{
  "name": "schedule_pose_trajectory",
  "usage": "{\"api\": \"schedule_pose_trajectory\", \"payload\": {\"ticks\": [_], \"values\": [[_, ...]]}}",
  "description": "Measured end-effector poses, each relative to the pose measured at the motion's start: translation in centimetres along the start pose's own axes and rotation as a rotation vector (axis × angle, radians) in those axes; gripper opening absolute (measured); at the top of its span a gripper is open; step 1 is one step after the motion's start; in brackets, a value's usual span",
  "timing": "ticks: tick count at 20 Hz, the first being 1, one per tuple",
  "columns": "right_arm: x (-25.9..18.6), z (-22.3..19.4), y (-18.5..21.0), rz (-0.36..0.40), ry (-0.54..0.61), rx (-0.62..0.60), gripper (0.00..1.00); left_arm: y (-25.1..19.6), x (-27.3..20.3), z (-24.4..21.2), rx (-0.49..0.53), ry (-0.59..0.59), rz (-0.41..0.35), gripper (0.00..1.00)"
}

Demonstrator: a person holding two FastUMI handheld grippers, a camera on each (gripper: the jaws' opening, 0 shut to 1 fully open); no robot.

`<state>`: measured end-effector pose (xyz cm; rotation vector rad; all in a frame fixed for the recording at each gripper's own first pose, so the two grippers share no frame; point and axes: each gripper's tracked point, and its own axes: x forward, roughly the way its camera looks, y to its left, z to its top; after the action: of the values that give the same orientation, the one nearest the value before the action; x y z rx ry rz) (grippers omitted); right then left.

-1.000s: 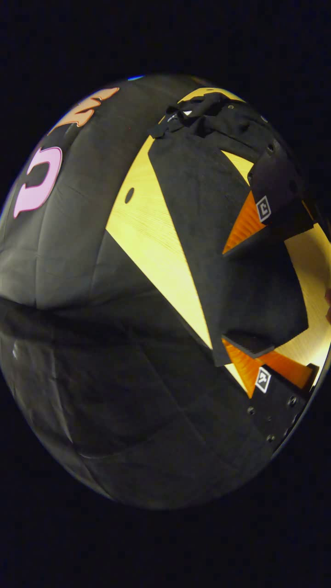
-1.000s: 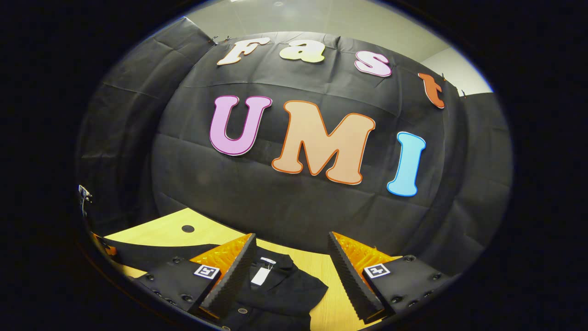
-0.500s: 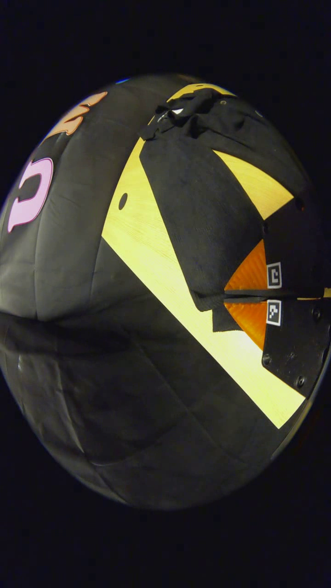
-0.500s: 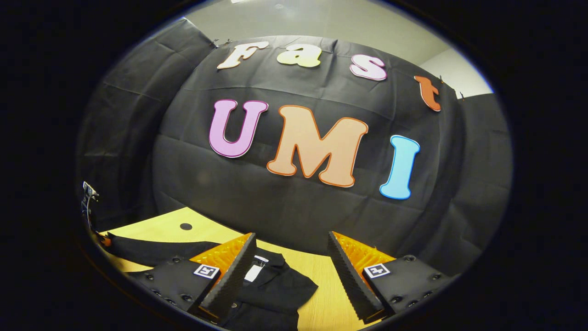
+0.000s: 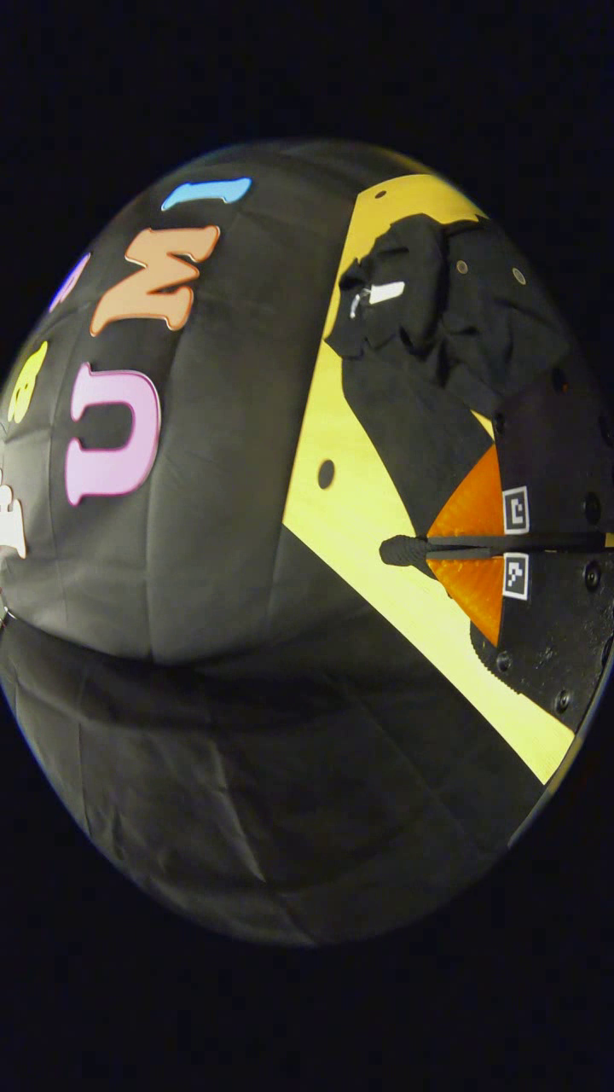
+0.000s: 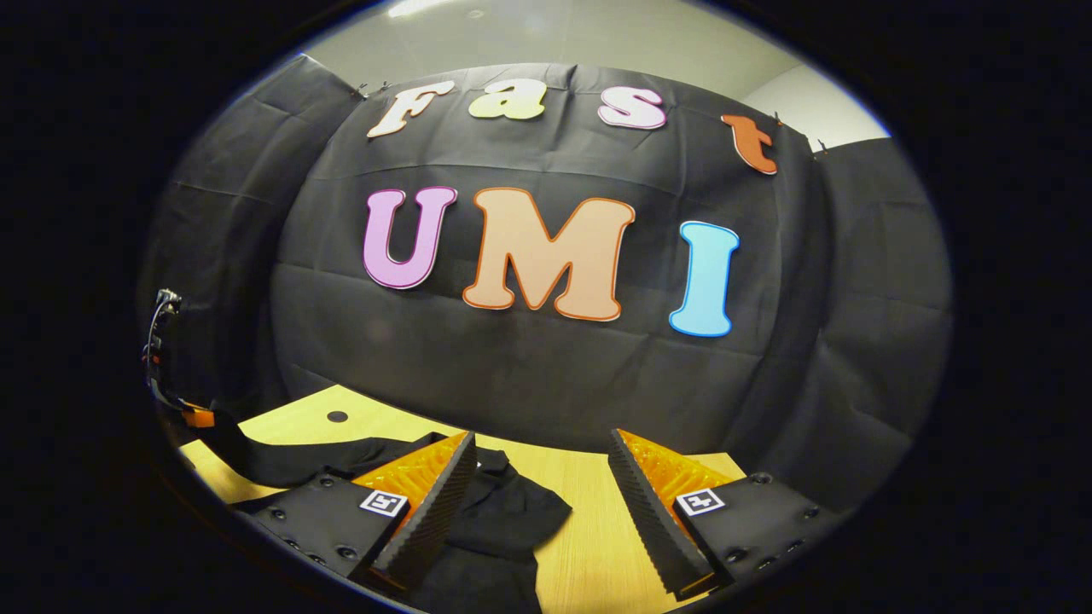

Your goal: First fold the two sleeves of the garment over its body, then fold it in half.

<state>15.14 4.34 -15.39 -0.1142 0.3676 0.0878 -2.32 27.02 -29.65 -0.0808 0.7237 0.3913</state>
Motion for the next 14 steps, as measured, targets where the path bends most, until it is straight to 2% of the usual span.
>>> {"api": "schedule_pose_trajectory", "payload": {"ticks": [3,4,6,8,9,11,13,14], "values": [[-1.0,-0.4,-1.8,-0.02,-0.001,0.019,0.94,-2.9,-0.4,2.1,0.028,-0.033,-0.058,0.0],[-1.3,-0.7,-2.5,-0.028,0.001,0.029,1.0,-4.0,-0.5,2.8,0.039,-0.04,-0.082,0.0],[-2.1,-1.3,-3.6,-0.045,0.005,0.045,1.0,-6.3,-0.8,4.0,0.059,-0.056,-0.128,0.0],[-2.7,-2.1,-4.7,-0.06,0.014,0.052,0.94,-8.7,-1.1,5.3,0.08,-0.077,-0.178,0.0],[-3.0,-2.4,-5.3,-0.07,0.02,0.056,0.98,-9.9,-1.2,5.9,0.092,-0.087,-0.199,0.0],[-3.6,-3.1,-6.6,-0.088,0.03,0.072,0.94,-12.5,-1.5,7.0,0.117,-0.103,-0.247,0.0],[-4.2,-3.6,-7.7,-0.105,0.036,0.093,1.0,-15.2,-1.8,7.6,0.141,-0.106,-0.298,0.0],[-4.5,-3.9,-8.3,-0.114,0.038,0.098,0.98,-16.7,-2.0,7.9,0.146,-0.111,-0.323,0.0]]}}
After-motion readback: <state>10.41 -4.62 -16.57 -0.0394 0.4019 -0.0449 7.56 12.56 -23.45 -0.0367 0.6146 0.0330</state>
